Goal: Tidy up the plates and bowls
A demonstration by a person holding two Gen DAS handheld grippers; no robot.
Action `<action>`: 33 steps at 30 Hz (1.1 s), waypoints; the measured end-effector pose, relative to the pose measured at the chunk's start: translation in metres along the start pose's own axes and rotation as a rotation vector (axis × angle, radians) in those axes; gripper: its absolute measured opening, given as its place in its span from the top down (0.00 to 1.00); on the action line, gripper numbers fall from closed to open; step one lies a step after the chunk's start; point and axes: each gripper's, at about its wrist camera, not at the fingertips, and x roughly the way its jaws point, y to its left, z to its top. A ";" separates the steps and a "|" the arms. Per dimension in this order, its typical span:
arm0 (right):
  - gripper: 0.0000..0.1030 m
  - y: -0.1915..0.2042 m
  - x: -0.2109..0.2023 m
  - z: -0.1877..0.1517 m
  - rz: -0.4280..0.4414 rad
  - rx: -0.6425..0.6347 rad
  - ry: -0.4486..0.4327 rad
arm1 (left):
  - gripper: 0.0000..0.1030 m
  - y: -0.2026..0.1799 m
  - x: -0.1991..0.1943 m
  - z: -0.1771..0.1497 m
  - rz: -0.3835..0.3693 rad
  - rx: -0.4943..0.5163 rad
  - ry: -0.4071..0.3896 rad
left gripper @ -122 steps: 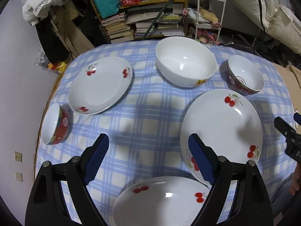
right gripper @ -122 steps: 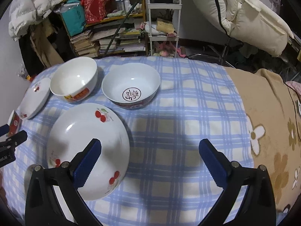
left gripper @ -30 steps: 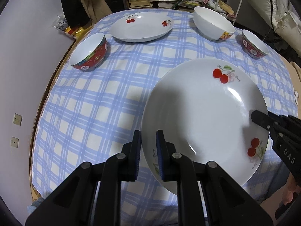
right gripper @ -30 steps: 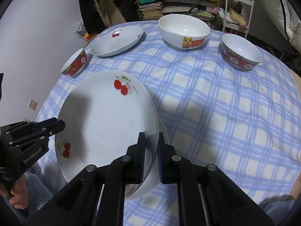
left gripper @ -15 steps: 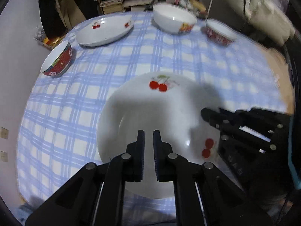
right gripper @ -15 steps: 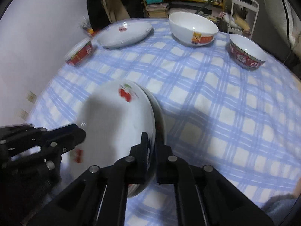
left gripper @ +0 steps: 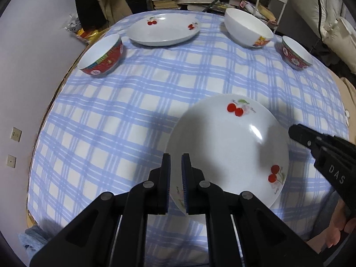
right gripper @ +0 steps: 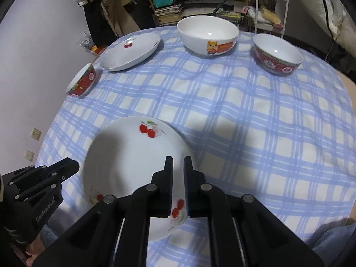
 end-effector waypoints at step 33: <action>0.17 0.064 0.063 0.189 -0.035 -0.164 0.019 | 0.22 0.117 0.036 0.198 0.165 -0.036 -0.077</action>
